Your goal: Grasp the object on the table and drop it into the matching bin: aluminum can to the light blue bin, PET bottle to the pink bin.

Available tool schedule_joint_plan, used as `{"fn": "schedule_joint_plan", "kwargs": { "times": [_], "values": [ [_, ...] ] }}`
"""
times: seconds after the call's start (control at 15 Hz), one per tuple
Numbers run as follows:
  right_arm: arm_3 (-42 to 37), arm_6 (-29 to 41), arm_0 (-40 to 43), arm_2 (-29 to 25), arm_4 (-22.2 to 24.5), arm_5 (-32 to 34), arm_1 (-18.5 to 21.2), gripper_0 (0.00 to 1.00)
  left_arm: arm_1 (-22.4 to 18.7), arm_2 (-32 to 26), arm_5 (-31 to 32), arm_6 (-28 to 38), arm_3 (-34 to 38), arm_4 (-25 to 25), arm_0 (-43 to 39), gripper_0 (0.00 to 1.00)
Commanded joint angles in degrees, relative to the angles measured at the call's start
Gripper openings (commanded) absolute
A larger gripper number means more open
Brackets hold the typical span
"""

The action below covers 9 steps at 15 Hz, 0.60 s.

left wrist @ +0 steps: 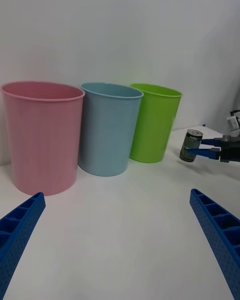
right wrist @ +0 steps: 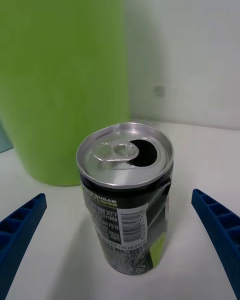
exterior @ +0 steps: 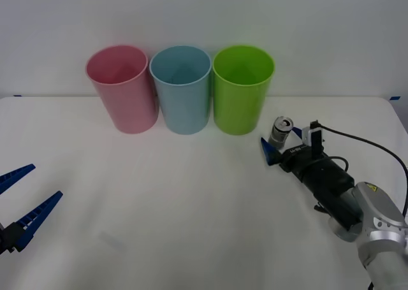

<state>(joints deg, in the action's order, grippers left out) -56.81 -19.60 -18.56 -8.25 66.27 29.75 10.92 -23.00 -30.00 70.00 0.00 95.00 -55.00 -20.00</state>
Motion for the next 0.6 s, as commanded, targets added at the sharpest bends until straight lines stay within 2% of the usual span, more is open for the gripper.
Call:
{"fn": "schedule_joint_plan", "kwargs": {
  "times": [0.07,0.53,0.6],
  "values": [
    [2.9,-0.7,-2.5,0.0,-0.1,-1.3,-0.7,1.00,0.0,0.0,0.0,0.0,0.0,0.0,0.0,1.00],
    [4.3,-2.1,-3.9,-0.2,-0.1,-2.6,-1.4,1.00,0.0,0.0,0.0,0.0,0.0,0.0,0.0,1.00],
    [4.3,-2.3,-3.9,-0.2,-0.1,-2.6,-1.4,0.96,0.0,0.0,0.0,0.0,0.0,0.0,0.0,1.00]
  ]
}}
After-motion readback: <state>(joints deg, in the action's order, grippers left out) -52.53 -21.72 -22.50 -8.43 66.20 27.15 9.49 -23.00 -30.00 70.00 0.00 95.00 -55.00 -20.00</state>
